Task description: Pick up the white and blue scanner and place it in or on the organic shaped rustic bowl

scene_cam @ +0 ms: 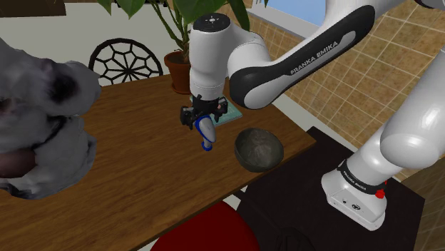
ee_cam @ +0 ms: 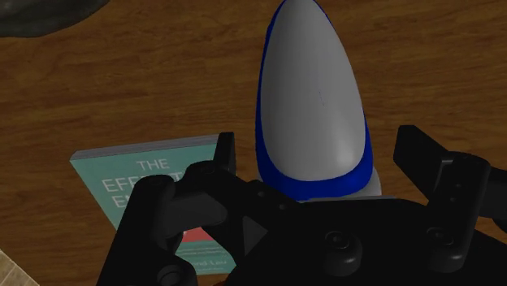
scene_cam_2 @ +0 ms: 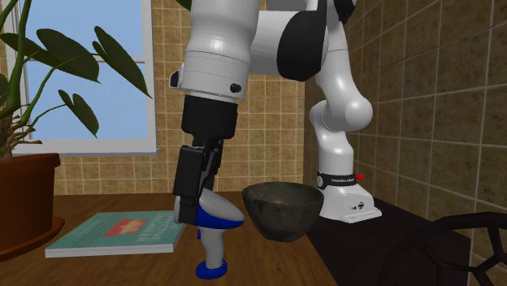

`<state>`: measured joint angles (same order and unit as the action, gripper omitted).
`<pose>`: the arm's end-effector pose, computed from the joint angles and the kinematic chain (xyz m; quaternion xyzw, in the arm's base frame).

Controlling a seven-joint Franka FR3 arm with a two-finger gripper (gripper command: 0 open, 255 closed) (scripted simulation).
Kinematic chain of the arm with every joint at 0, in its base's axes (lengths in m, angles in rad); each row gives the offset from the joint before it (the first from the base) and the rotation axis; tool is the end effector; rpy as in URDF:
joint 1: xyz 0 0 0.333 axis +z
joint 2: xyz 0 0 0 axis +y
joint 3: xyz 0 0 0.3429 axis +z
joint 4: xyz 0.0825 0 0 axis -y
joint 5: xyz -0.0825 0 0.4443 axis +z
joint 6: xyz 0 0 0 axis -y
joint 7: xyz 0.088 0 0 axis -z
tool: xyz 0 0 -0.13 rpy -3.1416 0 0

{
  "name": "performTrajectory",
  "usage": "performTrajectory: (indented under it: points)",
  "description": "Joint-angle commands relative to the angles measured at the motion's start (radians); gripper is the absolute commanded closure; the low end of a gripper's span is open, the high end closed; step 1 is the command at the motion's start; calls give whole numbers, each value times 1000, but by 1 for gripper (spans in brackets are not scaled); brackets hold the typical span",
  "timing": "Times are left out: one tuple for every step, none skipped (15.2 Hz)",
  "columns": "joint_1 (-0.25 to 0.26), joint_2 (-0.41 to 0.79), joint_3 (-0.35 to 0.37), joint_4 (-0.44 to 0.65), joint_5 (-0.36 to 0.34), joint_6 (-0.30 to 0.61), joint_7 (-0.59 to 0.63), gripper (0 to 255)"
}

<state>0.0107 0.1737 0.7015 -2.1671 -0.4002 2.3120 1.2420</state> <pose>0.4676 0.3839 0.2991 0.9866 -0.1338 0.0838 0.0411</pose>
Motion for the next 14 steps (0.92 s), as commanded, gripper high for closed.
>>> performTrajectory:
  points:
    - [1,7,-2,1,-7,4,4,0]
    - [1,7,-2,1,-7,4,4,0]
    - [1,7,-2,1,-7,4,4,0]
    - [1,7,-2,1,-7,4,4,0]
    - [1,7,-2,1,-7,4,4,0]
    - [1,7,-2,1,-7,4,4,0]
    - [1,7,-2,1,-7,4,4,255]
    - [1,7,-2,1,-7,4,4,255]
    - [2,7,-2,1,-7,4,4,255]
    - [1,7,-2,1,-7,4,4,255]
    - [1,7,-2,1,-7,4,4,255]
    - [1,6,-2,1,-7,4,4,255]
    - [1,6,-2,1,-6,3,3,255]
    - [1,6,-2,1,-6,3,3,255]
